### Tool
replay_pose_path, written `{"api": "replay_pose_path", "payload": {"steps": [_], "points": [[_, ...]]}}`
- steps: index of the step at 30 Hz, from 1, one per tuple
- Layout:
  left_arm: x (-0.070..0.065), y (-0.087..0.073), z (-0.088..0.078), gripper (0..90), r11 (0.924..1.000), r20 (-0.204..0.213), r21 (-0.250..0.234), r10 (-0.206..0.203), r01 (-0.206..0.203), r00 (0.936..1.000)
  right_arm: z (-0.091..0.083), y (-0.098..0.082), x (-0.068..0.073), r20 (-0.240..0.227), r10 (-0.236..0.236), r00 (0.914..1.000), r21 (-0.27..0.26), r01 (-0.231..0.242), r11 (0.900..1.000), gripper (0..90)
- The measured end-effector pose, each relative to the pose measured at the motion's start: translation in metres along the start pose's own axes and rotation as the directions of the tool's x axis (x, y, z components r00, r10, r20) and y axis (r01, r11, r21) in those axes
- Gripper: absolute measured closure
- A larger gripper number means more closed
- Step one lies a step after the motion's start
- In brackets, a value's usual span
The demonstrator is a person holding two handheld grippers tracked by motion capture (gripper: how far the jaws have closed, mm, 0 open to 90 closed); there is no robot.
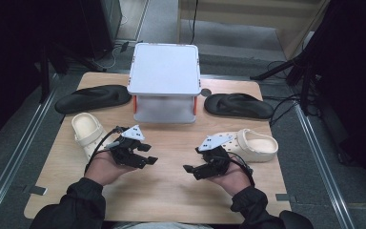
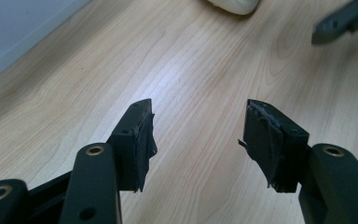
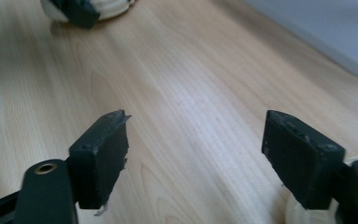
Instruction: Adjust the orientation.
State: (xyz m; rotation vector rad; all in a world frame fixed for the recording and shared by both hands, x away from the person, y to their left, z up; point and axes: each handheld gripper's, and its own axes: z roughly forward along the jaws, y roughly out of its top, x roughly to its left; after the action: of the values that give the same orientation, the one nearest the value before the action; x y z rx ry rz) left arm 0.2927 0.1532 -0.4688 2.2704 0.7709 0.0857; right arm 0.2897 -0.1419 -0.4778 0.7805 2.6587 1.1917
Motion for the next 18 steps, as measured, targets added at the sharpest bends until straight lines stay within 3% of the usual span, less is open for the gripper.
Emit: {"api": "replay_pose_path", "payload": {"steps": [5, 7, 13, 16, 18], "points": [[-0.001, 0.000, 0.001, 41.7, 0.9995, -0.028, 0.031, 0.007, -0.006, 0.9996, -0.004, 0.000, -0.004, -0.008, 0.005, 1.0000, -0.003, -0.005, 1.000, 33.7], [0.000, 0.001, 0.000, 41.7, 0.9997, -0.016, 0.025, 0.000, 0.000, 0.9999, -0.004, 0.001, -0.003, 0.001, -0.001, 1.0000, 0.002, 0.001, 1.000, 36.2], [-0.001, 0.001, -0.004, 42.4, 0.9995, -0.034, 0.028, 0.014, -0.013, 0.9993, -0.004, 0.003, 0.003, 0.005, -0.052, 0.9986, -0.005, 0.052, 0.999, 41.1], [0.000, 0.002, -0.006, 42.8, 0.9995, -0.043, 0.029, 0.016, -0.014, 0.9989, -0.002, 0.002, 0.005, -0.007, -0.051, 0.9987, 0.017, 0.051, 0.999, 43.2], [0.001, 0.002, -0.009, 43.4, 0.9996, -0.052, 0.029, 0.009, -0.008, 0.9986, -0.001, 0.002, 0.004, -0.040, -0.030, 0.9987, 0.034, 0.032, 0.999, 46.9]]}}
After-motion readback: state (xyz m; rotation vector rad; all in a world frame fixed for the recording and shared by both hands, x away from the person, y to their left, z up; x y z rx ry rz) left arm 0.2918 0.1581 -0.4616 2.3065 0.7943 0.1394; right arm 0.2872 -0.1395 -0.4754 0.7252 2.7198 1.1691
